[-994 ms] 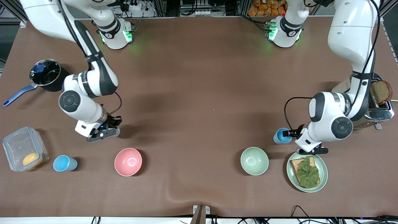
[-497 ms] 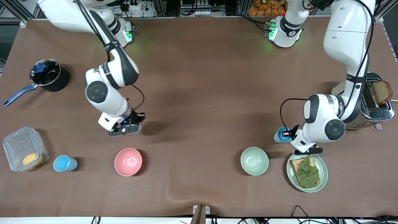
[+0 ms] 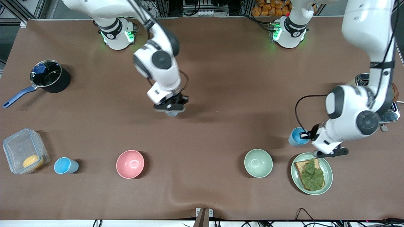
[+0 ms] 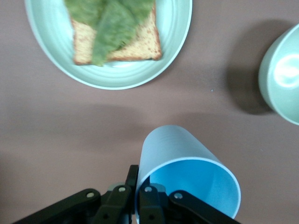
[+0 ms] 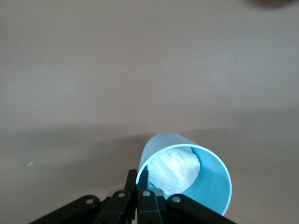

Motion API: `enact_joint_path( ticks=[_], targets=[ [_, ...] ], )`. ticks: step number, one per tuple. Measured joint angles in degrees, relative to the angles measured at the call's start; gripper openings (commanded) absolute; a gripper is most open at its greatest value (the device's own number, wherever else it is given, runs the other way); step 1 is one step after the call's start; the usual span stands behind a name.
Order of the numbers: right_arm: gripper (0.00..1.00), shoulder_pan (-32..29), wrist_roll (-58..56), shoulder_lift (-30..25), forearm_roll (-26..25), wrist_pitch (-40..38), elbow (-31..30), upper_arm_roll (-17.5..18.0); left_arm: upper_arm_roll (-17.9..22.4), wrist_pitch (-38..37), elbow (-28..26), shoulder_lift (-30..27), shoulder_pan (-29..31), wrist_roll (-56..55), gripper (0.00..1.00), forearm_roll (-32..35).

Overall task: Stack blue cups with both arms
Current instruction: 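Carry the tissue cup to the table center with the right gripper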

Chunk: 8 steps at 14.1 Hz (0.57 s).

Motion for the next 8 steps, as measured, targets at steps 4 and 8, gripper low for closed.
enact_joint_path(
  ticks=[4,8],
  targets=[
    [0.00,6.6,7.8,5.0,-2.0,0.4,5.2,-1.0,0.0,-1.0,-0.1,-2.9,0.5,-1.8,0.00,0.0],
    [0.00,11.7,9.6,10.8,-3.2,0.5,10.1,-4.2,-0.1,-1.1,-0.2,-2.9,0.5,-2.0,0.00,0.0]
  ],
)
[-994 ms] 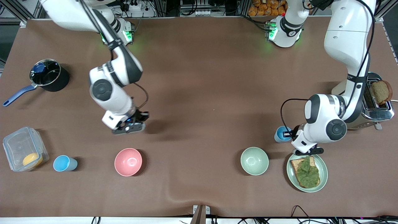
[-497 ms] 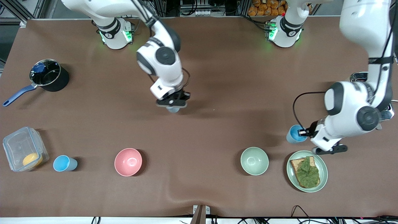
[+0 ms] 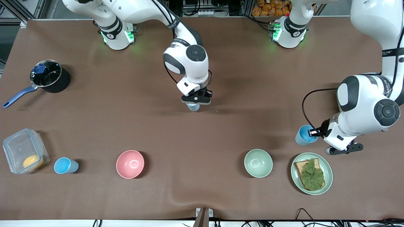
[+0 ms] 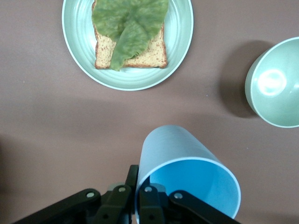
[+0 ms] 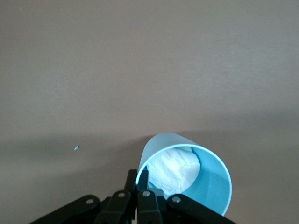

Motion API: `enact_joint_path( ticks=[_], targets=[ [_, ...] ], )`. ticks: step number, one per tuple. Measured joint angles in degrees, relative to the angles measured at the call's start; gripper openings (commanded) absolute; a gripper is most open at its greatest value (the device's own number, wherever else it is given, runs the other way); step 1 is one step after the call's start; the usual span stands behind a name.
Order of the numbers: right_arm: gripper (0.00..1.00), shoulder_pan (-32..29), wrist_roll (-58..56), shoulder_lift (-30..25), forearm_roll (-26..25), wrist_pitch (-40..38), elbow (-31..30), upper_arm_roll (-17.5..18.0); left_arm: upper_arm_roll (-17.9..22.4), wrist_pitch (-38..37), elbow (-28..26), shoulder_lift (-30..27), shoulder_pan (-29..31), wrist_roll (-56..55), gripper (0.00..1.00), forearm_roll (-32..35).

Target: Stack blue cups with both arms

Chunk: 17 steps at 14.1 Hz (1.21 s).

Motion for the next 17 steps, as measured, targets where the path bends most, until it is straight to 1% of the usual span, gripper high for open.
enact_joint_path(
  ticks=[4,9,15,16,17],
  targets=[
    [0.00,1.3,0.4,3.5,-0.2,0.9,2.5,-0.5,-0.1,0.0,0.0,0.0,-0.1,0.0,0.00,-0.5],
    [0.00,1.6,0.6,4.4,0.0,1.2,4.1,-0.5,-0.1,-0.1,-0.1,0.0,-0.2,0.0,0.00,-0.9],
    [0.00,1.8,0.7,5.1,4.0,1.1,5.4,-0.6,-0.1,-0.2,0.0,-0.1,-0.3,-0.9,0.00,-0.9],
    [0.10,1.9,0.7,5.2,4.4,1.1,5.5,-0.6,-0.1,-0.2,0.0,-0.1,-0.4,-1.1,0.00,-0.9],
    [0.48,1.9,0.7,5.2,4.6,1.1,5.5,-0.6,-0.1,-0.2,0.0,-0.1,-0.5,-1.1,0.00,-0.9]
  ],
)
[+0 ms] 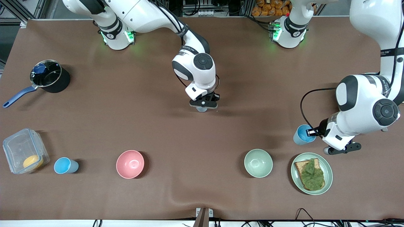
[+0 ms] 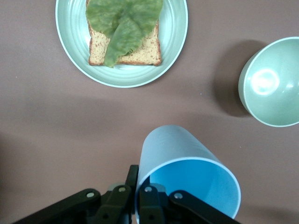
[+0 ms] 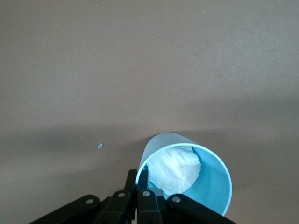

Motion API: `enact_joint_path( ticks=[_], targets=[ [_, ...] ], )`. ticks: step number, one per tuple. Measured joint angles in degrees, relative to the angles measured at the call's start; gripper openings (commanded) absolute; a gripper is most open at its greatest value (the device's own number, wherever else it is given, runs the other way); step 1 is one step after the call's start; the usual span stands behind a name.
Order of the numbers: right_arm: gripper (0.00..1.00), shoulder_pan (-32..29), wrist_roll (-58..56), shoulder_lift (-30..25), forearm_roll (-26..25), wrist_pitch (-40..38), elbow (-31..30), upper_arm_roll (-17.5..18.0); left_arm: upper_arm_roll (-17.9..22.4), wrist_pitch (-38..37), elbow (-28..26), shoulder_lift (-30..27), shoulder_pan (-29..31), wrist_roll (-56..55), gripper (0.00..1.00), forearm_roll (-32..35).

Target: Stack blue cups with both arms

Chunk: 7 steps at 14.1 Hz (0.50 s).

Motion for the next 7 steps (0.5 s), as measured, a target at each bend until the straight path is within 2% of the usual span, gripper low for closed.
enact_joint_path(
  ticks=[1,2,7],
  targets=[
    [0.96,0.0,0.0,0.0,0.3,0.1,0.1,0.0,0.0,0.0,0.0,0.0,-0.1,-0.1,0.00,0.0],
    [1.00,0.0,0.1,0.2,1.1,0.3,0.2,0.0,0.0,0.0,0.0,0.0,-0.1,-0.3,0.00,0.0],
    [1.00,-0.2,0.2,-0.5,1.6,0.5,1.9,-0.5,-0.6,0.0,0.0,-0.1,-0.2,-1.0,0.00,0.0]
  ],
)
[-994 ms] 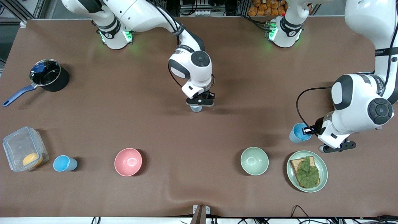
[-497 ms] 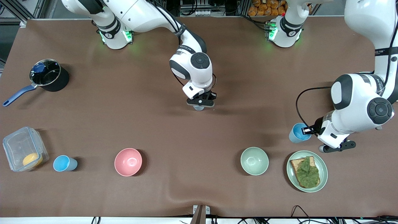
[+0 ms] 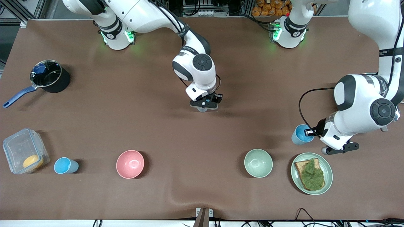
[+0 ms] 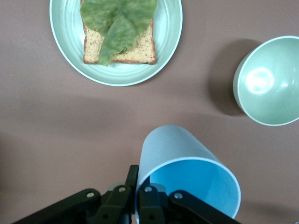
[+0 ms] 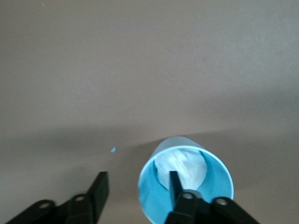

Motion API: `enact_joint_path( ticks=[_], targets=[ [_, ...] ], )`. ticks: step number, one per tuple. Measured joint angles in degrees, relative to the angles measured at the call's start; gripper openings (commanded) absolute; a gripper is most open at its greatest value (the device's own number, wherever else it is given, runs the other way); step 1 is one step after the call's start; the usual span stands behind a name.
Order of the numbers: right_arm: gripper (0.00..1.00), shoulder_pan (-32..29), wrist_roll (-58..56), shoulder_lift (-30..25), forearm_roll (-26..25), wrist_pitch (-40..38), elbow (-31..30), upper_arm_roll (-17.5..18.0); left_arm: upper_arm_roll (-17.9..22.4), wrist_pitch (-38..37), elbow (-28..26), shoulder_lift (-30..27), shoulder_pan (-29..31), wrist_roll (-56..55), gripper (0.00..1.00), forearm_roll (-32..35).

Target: Stack blue cups with both arms

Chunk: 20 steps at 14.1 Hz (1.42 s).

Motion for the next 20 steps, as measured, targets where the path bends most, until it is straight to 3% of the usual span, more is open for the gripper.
enact_joint_path(
  ticks=[2,5,9,11,17,20],
  targets=[
    [1.00,-1.2,0.0,-3.0,0.0,-2.8,0.6,-0.2,-0.2,0.0,0.0,0.0,0.0,0.0,0.00,0.0],
    [1.00,-5.3,-4.1,-12.4,0.2,-14.3,0.9,0.5,-2.3,-0.3,-0.1,0.0,-0.1,-3.1,0.00,-0.4],
    [1.00,-14.0,-19.9,-25.4,7.4,-25.6,0.7,0.7,-7.4,-0.3,-0.2,0.1,-1.8,-11.3,0.00,-0.4],
    [1.00,-18.7,-28.9,-30.3,8.7,-30.6,0.6,-0.4,-8.7,-0.3,-0.1,0.1,-4.5,-15.9,0.00,-0.4],
    [1.00,-22.6,-60.0,-37.2,11.8,-41.7,0.3,-17.1,-9.2,0.0,0.6,0.7,-17.1,-28.8,0.00,-0.6],
    [1.00,-24.6,-68.3,-37.7,12.0,-42.5,0.0,-22.4,-9.2,0.1,1.1,2.1,-23.6,-34.4,0.00,-0.9]
  ],
)
